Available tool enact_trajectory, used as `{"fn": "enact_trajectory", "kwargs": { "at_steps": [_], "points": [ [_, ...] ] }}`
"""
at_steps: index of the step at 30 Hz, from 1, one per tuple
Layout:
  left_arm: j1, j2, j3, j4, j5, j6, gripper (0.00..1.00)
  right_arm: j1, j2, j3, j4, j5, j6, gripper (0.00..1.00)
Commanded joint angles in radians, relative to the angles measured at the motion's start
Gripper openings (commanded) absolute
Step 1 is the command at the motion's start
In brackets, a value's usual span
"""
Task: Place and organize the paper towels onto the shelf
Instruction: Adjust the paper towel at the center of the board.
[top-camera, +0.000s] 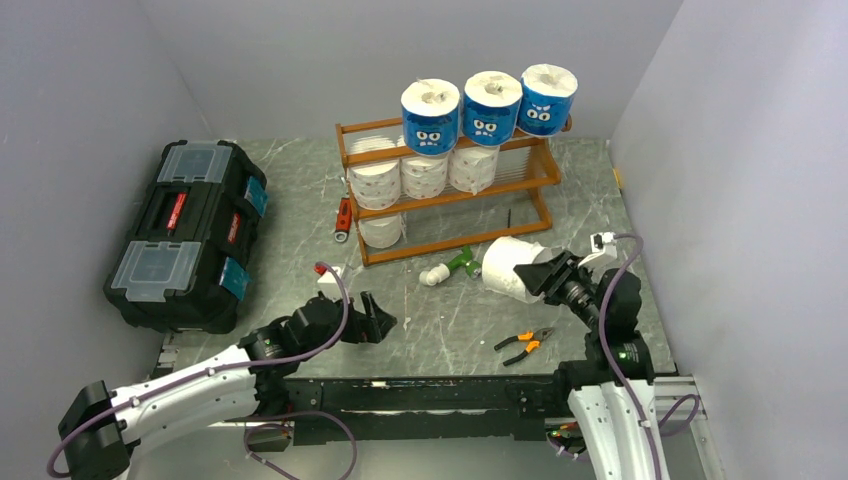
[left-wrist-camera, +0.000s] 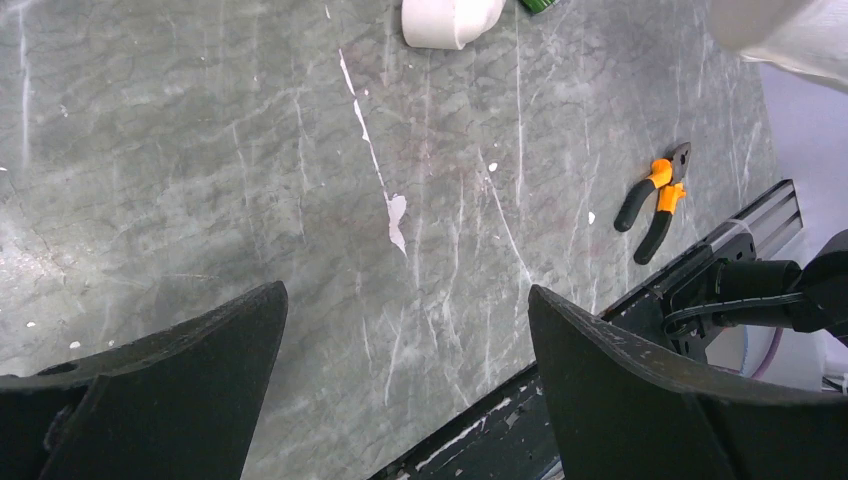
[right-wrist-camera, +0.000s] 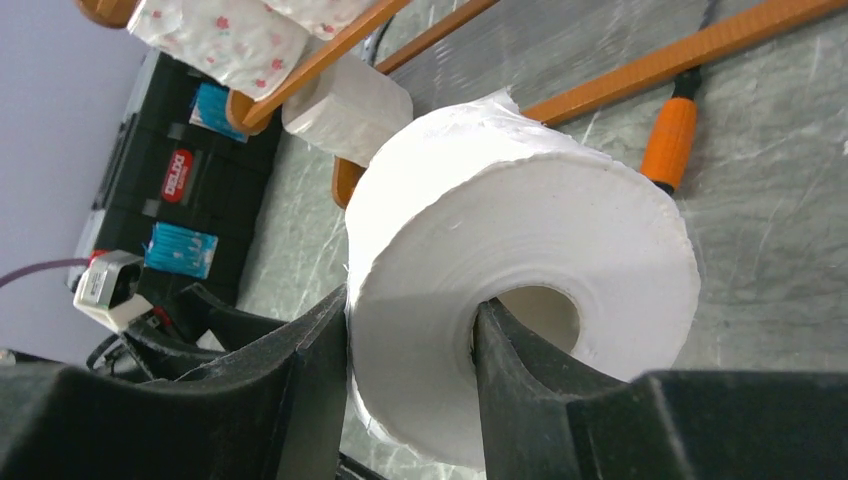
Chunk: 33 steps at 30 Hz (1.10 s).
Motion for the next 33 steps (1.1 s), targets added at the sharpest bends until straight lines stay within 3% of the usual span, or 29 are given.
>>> {"fn": "enact_trajectory", "kwargs": {
  "at_steps": [1, 10, 18, 24, 33],
  "points": [
    [-0.003, -0.018, 0.01, -0.018, -0.033, -0.012, 0.97, 0.014, 0.042, 0.162, -0.154, 0.014, -0.124, 0.31],
    [-0.003, -0.068, -0.009, -0.065, -0.064, -0.033, 0.97, 0.022, 0.183, 0.399, -0.369, 0.104, -0.306, 0.3],
    [-0.003, -0.062, -0.005, -0.072, -0.062, -0.054, 0.97, 0.101, 0.362, 0.436, -0.252, 0.121, -0.286, 0.29],
    [-0.004, -0.058, 0.021, -0.104, -0.067, -0.045, 0.97, 0.328, 0.511, 0.525, -0.191, 0.319, -0.273, 0.29],
    [-0.003, -0.13, 0.022, -0.168, -0.115, -0.022, 0.98, 0.71, 0.617, 0.569, -0.304, 0.674, -0.291, 0.3]
  ]
}}
